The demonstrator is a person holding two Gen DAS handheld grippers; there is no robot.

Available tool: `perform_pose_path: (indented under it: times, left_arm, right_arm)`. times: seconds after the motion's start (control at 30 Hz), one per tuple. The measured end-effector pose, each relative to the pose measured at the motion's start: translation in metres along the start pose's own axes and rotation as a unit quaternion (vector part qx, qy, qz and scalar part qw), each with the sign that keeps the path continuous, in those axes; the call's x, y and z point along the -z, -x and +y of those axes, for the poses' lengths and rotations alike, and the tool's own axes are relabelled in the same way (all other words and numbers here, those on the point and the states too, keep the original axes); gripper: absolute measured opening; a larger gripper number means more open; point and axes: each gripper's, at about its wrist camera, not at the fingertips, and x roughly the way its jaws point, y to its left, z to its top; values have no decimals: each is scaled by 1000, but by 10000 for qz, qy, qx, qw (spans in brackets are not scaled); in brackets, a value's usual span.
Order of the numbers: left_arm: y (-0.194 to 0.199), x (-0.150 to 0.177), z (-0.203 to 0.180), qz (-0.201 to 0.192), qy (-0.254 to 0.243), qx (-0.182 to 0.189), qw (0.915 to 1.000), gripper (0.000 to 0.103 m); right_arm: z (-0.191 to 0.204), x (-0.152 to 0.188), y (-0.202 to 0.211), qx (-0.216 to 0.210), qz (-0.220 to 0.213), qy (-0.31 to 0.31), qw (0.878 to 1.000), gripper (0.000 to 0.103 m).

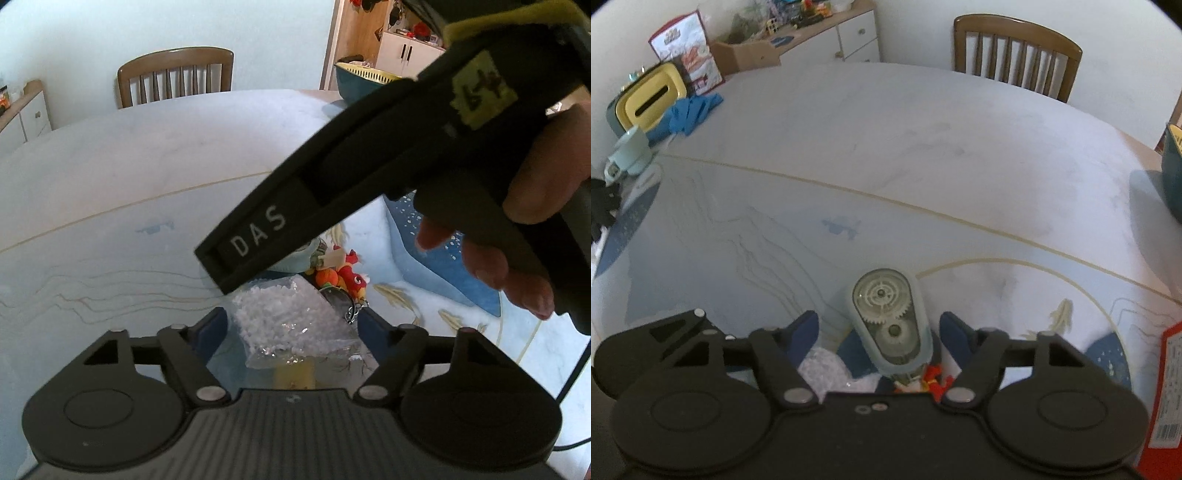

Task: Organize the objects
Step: 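Grasp the clear bag of white beads with the left tool while the right tool grasps the grey gear dispenser, then lift and carry the bead bag and gear dispenser over the red box with both tools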

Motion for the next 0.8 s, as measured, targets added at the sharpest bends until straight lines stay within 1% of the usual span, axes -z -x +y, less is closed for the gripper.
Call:
perform_pose_path:
  times: [0.03,0.1,0.2,0.33,0.43,0.47,0.53,0.63,0.67,0.7,0.8]
  left_arm:
    - [0,1,0,1,2,19,10000,74]
    - [0,4,0,-6,-56,-3,10000,73]
    - [-1,7,-1,-10,-137,-35,9999,73]
    - [-1,10,3,-30,-75,-4,10000,68]
    - [1,10,3,-52,-56,-59,10000,64]
    - [2,10,4,-52,-38,-56,10000,59]
    - [3,8,5,-37,4,-30,10000,58]
    - [4,5,6,-37,9,-37,10000,54]
    - [5,4,6,-34,7,-42,10000,52]
    - [6,2,6,-42,3,-44,10000,46]
    - [10,-3,8,-65,8,10,10000,46]
  right_arm:
    - [1,-1,-2,21,32,43,10000,61]
    - [2,-2,-4,72,78,87,9999,57]
    - [2,-3,-6,136,91,129,9998,48]
    - [1,-4,-7,117,92,109,9998,47]
    - [0,-4,-5,53,48,17,10000,45]
    - [0,-4,-3,39,26,-15,10000,45]
    - [-3,-4,-1,32,-7,-108,9999,45]
    - [-8,-4,8,-11,-117,-246,9996,45]
    - [-10,-4,13,-12,-154,-278,9995,45]
    - [-11,-3,16,-19,-182,-301,9994,45]
    - [-19,0,34,-31,-308,-378,9988,45]
